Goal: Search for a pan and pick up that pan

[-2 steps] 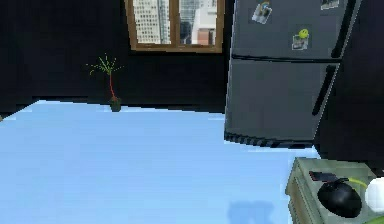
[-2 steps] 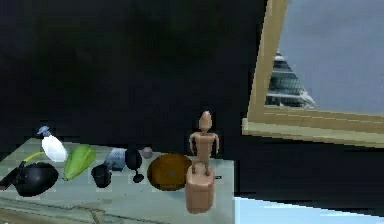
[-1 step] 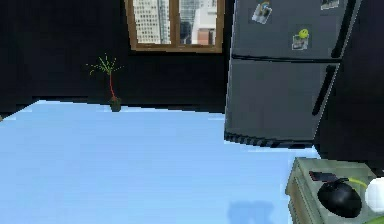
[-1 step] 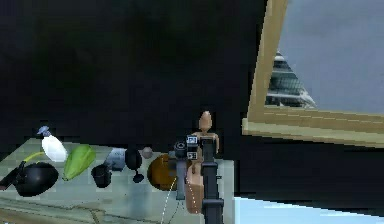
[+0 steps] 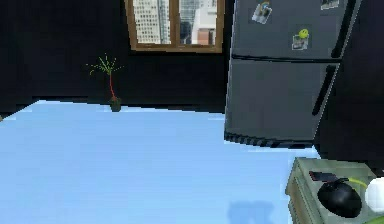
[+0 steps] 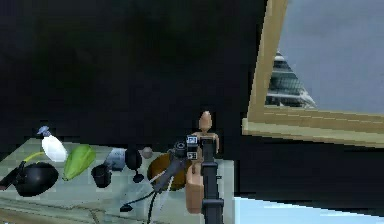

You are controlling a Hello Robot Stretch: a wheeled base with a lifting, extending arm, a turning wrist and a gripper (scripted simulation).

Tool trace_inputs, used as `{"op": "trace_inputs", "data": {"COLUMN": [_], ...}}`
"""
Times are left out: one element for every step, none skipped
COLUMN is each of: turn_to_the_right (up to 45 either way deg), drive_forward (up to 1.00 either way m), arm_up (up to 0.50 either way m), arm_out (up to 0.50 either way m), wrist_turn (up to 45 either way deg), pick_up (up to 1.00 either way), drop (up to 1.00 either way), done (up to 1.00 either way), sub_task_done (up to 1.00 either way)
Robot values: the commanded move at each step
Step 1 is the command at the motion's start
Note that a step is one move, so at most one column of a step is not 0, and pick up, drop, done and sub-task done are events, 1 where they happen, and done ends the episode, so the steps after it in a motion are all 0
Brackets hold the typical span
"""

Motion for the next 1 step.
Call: {"op": "trace_inputs", "data": {"turn_to_the_right": [0.0], "drive_forward": [0.0], "arm_up": [0.0], "arm_out": [0.0], "wrist_turn": [45.0], "pick_up": [0.0], "drop": [0.0], "done": [0.0], "sub_task_done": [0.0]}}
